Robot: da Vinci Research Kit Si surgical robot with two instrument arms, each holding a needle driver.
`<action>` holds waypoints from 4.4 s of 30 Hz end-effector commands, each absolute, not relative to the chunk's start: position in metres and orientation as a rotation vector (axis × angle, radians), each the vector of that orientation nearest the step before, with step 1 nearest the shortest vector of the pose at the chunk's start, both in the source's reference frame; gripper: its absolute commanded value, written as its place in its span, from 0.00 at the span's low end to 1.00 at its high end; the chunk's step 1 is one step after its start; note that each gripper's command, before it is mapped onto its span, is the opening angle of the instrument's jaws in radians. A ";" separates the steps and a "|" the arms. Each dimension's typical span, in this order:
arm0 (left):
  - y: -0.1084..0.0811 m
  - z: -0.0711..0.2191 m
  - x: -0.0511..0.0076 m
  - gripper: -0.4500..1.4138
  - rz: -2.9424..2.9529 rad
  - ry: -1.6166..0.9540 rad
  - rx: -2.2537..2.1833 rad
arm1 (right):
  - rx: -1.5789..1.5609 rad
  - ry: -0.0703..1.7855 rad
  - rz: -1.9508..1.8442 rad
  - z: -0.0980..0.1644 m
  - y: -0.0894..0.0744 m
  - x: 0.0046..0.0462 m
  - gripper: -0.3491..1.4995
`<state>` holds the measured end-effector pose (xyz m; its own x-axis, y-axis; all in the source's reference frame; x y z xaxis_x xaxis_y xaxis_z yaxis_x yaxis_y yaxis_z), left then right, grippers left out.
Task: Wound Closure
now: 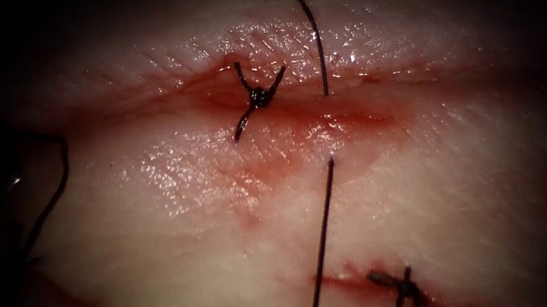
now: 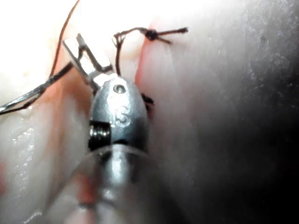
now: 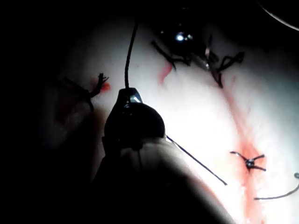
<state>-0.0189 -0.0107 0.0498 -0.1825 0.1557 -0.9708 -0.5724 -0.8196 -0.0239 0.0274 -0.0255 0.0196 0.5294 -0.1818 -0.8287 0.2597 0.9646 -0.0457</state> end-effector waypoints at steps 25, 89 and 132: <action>-0.011 0.051 -0.0200 0.00 2.059 0.477 -1.618 | -0.078 1.100 -0.092 0.027 -0.014 0.0235 0.99; -0.011 0.051 -0.0201 0.00 2.062 0.476 -1.621 | 0.072 1.056 -0.508 0.019 -0.025 0.0275 0.00; 0.000 0.049 -0.0267 0.00 2.132 0.440 -1.721 | 0.051 0.871 0.765 0.030 -0.002 0.0174 0.71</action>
<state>-0.0261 0.0002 0.0484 -0.1922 0.0852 -0.9776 -0.4665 -0.8844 0.0146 0.0164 -0.0029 0.0293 0.3910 0.6392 -0.6622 -0.5926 0.7254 0.3503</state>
